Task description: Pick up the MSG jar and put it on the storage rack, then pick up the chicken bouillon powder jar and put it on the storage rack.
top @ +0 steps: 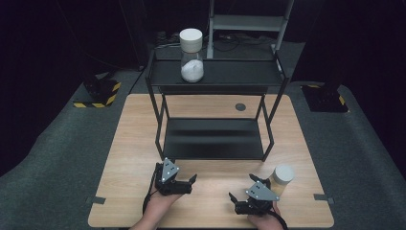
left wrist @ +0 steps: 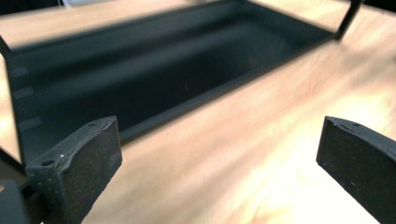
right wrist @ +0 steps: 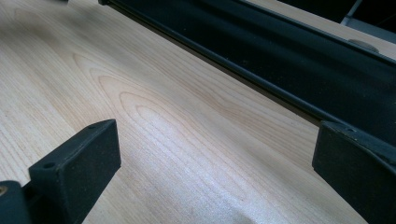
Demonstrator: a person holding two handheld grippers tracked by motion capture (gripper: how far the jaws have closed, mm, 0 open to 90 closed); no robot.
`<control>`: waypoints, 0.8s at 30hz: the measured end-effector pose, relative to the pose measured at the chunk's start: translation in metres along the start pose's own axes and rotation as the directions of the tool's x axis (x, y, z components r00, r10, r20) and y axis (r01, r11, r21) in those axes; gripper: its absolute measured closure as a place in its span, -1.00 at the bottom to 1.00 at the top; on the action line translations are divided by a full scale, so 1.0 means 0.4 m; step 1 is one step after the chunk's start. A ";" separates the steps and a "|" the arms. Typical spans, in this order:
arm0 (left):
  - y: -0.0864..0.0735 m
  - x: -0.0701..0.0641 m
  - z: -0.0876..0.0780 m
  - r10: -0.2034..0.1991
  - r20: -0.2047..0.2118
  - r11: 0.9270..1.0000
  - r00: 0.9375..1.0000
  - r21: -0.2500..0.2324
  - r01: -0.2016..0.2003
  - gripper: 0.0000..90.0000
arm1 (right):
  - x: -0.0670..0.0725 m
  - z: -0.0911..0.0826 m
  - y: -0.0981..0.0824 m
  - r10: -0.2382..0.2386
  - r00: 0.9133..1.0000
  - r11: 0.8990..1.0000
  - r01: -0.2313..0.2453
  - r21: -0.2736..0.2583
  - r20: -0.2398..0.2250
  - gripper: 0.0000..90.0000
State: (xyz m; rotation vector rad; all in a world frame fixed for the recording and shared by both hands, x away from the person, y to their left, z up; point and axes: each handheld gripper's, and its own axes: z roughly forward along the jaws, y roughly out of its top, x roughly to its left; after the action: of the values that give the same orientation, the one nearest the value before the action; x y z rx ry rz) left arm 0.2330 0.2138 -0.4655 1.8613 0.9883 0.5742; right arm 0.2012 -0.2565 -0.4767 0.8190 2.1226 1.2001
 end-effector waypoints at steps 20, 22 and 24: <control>-0.019 -0.053 -0.008 0.194 -0.014 0.980 0.981 0.059 -0.192 -0.99 | 0.011 0.002 0.000 -0.004 1.000 1.000 0.004 -0.006 0.013 -0.99; -0.020 -0.053 -0.008 0.196 -0.013 0.979 0.981 0.058 -0.195 -0.99 | 0.013 0.002 -0.002 -0.013 1.000 1.000 0.013 -0.012 0.010 -0.99; -0.022 -0.054 -0.009 0.194 -0.016 0.980 0.981 0.055 -0.193 -0.98 | 0.014 0.001 -0.002 -0.011 1.000 1.000 0.011 -0.016 0.007 -0.99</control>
State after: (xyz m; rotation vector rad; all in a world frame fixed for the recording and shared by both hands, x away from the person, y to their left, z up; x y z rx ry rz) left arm 0.2149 0.2000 -0.4712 2.0162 0.8482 0.6901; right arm 0.1975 -0.2526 -0.4785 0.8023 2.1068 1.2056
